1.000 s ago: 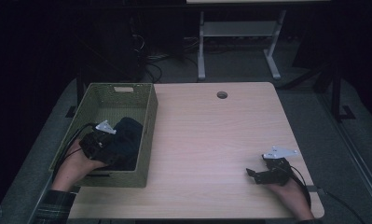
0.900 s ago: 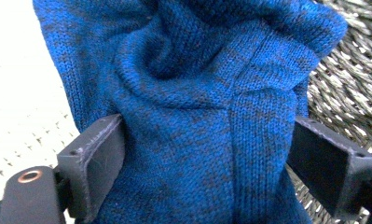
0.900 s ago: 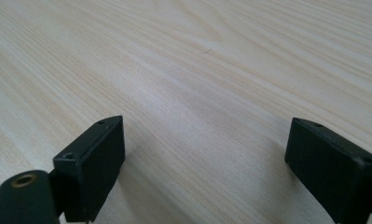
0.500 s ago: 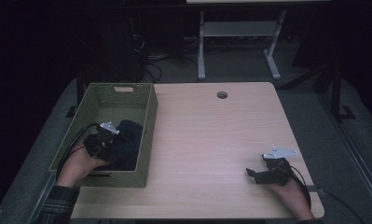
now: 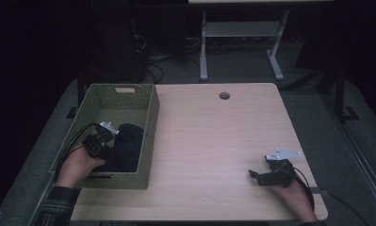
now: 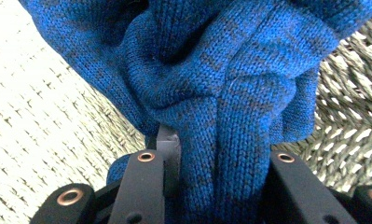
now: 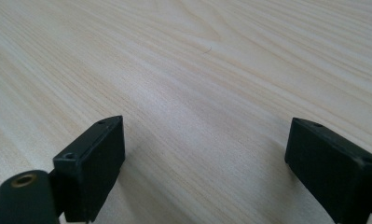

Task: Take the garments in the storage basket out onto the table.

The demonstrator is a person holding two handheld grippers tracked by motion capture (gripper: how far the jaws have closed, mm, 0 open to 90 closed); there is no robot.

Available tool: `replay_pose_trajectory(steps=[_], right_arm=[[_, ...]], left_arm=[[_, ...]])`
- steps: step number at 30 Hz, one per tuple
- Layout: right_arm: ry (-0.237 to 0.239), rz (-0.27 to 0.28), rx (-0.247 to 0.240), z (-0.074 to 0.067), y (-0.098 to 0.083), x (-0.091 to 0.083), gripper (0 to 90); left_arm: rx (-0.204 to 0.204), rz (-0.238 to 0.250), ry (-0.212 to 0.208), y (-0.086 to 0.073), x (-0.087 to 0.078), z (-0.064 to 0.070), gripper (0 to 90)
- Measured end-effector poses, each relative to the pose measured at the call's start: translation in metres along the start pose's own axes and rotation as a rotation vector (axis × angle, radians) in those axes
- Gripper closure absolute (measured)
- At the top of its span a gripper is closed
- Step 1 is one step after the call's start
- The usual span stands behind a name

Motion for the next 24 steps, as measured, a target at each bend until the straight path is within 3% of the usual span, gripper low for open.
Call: replay_pose_trajectory(steps=[11,24], right_arm=[[0.000,0.000,0.004,0.000,0.000,0.000,11.6],[0.000,0.000,0.001,0.000,0.000,0.000,11.6]], left_arm=[[0.008,0.027,0.004,0.008,-0.027,-0.002,69.8],[0.017,0.083,0.044,0.018,-0.073,-0.007,70.0]])
Point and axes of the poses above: each handheld gripper's, and its own axes: x roughly forward along the jaws, y roughly out of its top, z roughly to its right, the point moved 3 cm from there along x, roughly forward along the jaws, and after that the axes turned 1 degree about -y, right-handed, at the moved point
